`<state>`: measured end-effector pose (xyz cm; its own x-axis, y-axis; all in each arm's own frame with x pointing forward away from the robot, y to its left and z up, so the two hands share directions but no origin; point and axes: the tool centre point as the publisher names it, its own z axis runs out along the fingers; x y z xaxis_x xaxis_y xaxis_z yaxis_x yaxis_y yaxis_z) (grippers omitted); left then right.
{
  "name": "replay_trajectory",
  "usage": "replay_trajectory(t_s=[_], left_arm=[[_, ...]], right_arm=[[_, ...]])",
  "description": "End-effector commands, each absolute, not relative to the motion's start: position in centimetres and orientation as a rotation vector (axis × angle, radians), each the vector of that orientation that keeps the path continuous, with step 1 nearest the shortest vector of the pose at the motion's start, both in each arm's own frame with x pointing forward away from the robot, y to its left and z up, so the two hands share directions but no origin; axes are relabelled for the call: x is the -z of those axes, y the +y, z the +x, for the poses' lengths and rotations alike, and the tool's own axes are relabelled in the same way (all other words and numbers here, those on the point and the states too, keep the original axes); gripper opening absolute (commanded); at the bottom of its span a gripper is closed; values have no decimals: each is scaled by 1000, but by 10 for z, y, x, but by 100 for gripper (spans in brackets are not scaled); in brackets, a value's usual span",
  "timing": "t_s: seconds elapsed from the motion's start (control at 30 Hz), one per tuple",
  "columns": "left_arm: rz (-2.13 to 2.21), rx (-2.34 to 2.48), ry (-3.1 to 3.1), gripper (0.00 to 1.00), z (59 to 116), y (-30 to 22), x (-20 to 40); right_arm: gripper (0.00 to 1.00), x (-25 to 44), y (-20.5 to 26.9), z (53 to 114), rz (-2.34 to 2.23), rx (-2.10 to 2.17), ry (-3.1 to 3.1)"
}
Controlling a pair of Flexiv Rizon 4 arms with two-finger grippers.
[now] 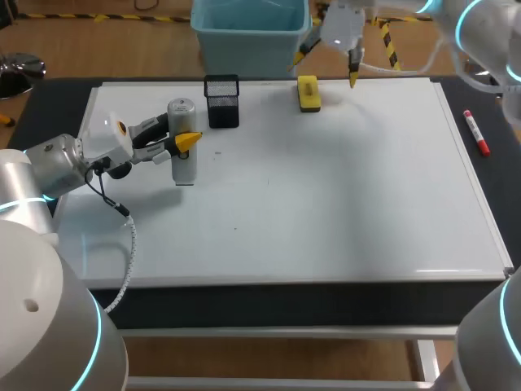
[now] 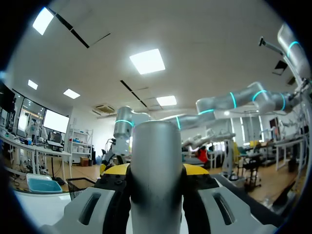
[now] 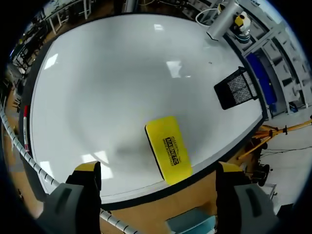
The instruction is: Pick up the inspection probe, press it on each red-marked spot on the whiteboard one by one, put down the probe, pick up the eraser, and wipe off all the red marks.
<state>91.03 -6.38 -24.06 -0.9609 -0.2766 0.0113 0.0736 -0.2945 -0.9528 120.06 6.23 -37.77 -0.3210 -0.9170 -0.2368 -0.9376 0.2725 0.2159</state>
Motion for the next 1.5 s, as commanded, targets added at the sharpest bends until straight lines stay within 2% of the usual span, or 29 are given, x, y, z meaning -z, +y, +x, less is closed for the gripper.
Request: replay_trajectory(t_s=[0.03,0.53,1.13,1.5], left_arm=[[-254,2353,1713,0,911,-64,241],[-254,2353,1713,0,911,-64,241],[-254,2353,1713,0,911,-64,241],[-254,2353,1713,0,911,-64,241]], right_arm=[[100,342,33,1156,-1626,-446,2381],[100,304,0,1130,-1337,-658,2514],[100,271,-7,1122,-1069,-942,2623],[100,264,-8,1120,-1040,-968,2636]])
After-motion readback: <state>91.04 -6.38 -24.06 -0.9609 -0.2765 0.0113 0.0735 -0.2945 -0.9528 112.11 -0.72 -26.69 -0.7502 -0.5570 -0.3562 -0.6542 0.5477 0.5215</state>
